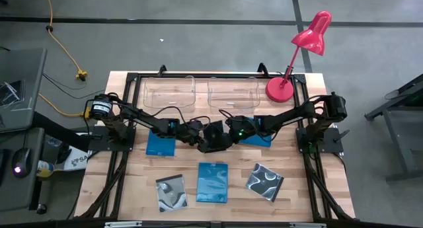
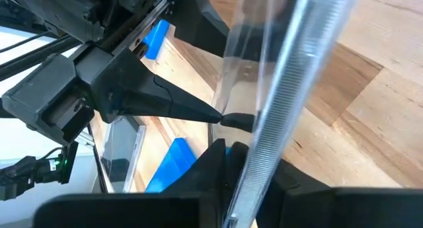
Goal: Pick & place jewel cases by type
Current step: Put the top black CD case into the right transparent bin
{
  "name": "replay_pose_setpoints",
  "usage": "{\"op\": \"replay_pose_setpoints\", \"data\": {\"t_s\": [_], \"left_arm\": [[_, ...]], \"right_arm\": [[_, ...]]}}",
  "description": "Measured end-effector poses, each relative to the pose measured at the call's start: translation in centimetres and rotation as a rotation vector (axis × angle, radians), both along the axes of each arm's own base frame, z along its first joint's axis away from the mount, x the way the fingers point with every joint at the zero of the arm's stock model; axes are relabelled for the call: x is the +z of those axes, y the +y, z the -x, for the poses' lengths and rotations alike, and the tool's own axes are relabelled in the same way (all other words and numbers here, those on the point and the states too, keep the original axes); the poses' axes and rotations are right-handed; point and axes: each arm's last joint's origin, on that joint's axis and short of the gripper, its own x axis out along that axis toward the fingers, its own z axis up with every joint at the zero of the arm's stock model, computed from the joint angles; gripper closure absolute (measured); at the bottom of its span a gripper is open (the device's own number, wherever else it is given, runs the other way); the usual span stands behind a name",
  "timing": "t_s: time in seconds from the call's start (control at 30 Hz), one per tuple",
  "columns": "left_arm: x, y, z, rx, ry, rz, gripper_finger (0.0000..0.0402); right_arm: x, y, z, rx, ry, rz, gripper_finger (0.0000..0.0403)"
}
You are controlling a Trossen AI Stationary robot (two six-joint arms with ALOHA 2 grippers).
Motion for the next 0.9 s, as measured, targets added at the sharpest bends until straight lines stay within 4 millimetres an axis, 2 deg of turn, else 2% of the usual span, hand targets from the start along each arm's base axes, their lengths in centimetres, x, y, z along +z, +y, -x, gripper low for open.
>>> {"op": "replay_pose_setpoints", "data": {"t_s": [0.17, 0.37, 0.57, 0.9], "left_arm": [[0.0, 0.4, 0.0, -0.036, -0.005, -0.016, 0.0110], [0.3, 2.3, -0.3, -0.146, -0.077, -0.020, 0.0110], [1.7, 4.4, -0.2, -0.152, -0.144, -0.059, 0.0110], [2.8, 6.0, 0.1, -0.151, -0.194, -0.079, 0.0110]], "right_arm": [[0.0, 0.1, 0.0, 0.009, -0.003, 0.003, 0.0380], [0.1, 0.6, 0.0, 0.017, -0.004, 0.013, 0.0386], [0.0, 1.3, 0.1, 0.042, 0.000, 0.013, 0.0387], [0.1, 2.2, 0.1, 0.077, -0.004, -0.004, 0.0387]]}}
